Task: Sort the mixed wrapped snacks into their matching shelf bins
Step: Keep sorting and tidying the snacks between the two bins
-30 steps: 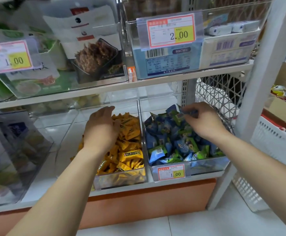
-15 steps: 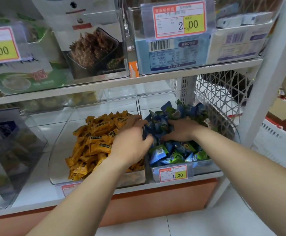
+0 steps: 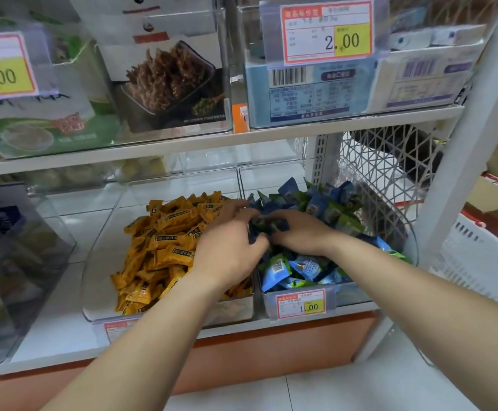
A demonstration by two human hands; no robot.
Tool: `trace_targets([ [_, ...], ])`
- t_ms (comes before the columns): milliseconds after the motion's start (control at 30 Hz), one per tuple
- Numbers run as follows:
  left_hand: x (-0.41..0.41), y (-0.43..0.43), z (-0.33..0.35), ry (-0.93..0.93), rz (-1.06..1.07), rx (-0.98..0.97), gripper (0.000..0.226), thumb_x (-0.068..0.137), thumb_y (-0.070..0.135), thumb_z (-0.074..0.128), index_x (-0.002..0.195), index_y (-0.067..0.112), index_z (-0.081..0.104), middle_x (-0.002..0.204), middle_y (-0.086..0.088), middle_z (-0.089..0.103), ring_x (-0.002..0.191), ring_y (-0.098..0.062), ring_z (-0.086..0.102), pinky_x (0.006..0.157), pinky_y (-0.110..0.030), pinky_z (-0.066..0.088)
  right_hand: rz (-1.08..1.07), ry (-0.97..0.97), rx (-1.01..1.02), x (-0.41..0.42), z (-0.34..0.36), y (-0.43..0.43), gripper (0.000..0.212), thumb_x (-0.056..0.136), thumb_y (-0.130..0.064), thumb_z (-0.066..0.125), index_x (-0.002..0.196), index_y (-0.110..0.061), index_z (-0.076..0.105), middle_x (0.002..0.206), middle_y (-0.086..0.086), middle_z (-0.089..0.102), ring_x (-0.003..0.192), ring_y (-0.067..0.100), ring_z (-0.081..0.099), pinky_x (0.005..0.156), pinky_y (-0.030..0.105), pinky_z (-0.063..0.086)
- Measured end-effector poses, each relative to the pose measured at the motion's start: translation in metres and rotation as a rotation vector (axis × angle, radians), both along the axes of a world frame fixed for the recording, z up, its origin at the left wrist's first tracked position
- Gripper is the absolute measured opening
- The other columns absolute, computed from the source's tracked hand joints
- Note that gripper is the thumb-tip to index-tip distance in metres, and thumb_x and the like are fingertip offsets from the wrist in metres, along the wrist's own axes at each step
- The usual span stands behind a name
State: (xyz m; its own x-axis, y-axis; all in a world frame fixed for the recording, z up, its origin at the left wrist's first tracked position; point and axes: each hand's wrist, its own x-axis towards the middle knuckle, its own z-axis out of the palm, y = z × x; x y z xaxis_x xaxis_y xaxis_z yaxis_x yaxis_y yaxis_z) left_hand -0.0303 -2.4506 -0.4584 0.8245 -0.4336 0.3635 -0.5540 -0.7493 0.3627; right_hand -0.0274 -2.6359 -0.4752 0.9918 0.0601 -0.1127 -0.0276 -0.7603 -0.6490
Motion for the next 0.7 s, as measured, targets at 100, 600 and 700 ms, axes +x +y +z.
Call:
trace_targets([
  [100,0.002,0.002,0.0,-0.006,-0.001,0.003,0.038,0.088,0.044,0.059,0.124,0.032,0.06,0.145,0.011,0.037,0.116,-0.016,0.056,0.079,-0.027,0.05,0.085,-0.014,0.104,-0.004,0.006,-0.002,0.046,0.089,-0.04,0.068,0.134,-0.03,0.059,0.131,-0.011,0.061,0.12,0.01,0.056,0.1,0.03,0.044],
  [600,0.001,0.001,0.002,0.029,0.036,-0.016,0.037,0.086,0.037,0.058,0.123,0.033,0.062,0.144,0.006,0.04,0.112,-0.018,0.059,0.074,-0.023,0.043,-0.052,0.307,-0.405,0.002,0.015,-0.055,0.074,0.087,-0.076,0.043,0.143,-0.029,0.05,0.148,0.002,0.05,0.125,0.024,0.053,0.104,0.037,0.042],
  [700,0.001,0.001,0.004,0.019,0.03,-0.026,0.035,0.085,0.036,0.06,0.12,0.033,0.064,0.14,0.007,0.046,0.111,-0.016,0.058,0.074,-0.022,0.043,-0.073,0.346,-0.21,0.007,0.009,-0.054,0.078,0.084,-0.075,0.049,0.149,-0.033,0.043,0.155,-0.004,0.043,0.138,0.021,0.043,0.115,0.041,0.032],
])
